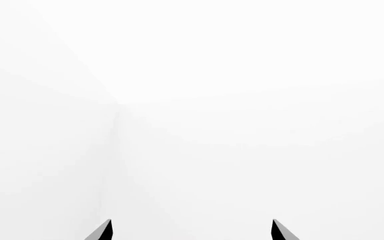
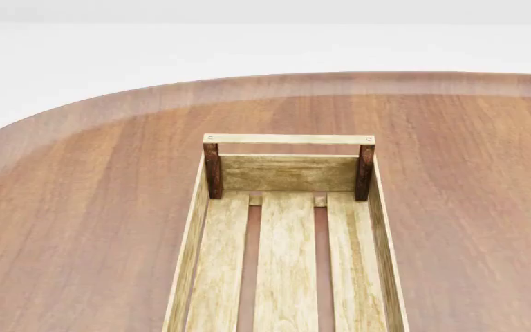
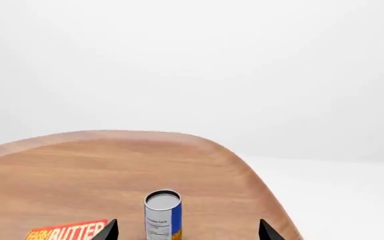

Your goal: Pick up the cream cheese and put it in the tray.

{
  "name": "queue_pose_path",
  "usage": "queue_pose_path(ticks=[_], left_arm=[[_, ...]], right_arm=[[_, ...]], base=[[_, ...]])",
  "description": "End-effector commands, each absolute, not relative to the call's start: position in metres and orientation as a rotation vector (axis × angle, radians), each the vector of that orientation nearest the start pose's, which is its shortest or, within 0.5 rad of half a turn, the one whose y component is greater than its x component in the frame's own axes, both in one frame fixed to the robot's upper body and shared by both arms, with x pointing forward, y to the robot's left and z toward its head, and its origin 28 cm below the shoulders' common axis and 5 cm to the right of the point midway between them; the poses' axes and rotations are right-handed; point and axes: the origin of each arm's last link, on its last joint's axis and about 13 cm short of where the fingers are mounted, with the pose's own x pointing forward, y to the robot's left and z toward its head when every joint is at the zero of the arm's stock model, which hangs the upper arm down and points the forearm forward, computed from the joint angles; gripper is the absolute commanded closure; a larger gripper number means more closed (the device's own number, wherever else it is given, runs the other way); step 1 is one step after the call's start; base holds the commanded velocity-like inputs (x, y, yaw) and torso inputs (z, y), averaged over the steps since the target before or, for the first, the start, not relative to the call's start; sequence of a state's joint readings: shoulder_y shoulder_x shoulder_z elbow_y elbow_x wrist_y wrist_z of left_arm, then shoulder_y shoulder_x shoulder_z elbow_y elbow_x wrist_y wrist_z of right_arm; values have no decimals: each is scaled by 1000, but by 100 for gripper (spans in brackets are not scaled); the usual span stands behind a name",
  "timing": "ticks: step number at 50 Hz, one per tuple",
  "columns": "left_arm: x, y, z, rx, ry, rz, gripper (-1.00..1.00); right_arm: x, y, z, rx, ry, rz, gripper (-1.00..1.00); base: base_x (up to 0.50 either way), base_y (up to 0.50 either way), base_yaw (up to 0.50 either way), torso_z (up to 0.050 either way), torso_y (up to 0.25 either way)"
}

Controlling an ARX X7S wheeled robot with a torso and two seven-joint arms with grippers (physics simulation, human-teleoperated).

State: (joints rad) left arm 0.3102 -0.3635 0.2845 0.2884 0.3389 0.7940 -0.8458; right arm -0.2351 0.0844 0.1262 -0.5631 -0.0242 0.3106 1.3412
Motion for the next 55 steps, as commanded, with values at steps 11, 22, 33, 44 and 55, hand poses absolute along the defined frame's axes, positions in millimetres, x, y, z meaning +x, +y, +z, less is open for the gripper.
queue_pose_path(ticks=[11,22,33,44,55], left_arm=[[124,200,62,69,-834,189,-100],[124,200,62,71,-834,191,-100],[123,201,62,71,-839,196,-100],[123,202,62,71,-841,205,-100],[121,202,63,69,-844,207,-100]], right_arm=[[158,-138,67,-54,-3,-1338,-100],[157,-140,64,-23,43,-1308,-100],[159,-141,57,15,94,-1278,-100],[162,-146,54,39,141,-1291,-100],[163,-151,51,60,179,-1288,-100]], base=[[0,0,0,0,0],[0,0,0,0,0],[0,0,0,0,0],[0,0,0,0,0],[0,0,0,0,0]])
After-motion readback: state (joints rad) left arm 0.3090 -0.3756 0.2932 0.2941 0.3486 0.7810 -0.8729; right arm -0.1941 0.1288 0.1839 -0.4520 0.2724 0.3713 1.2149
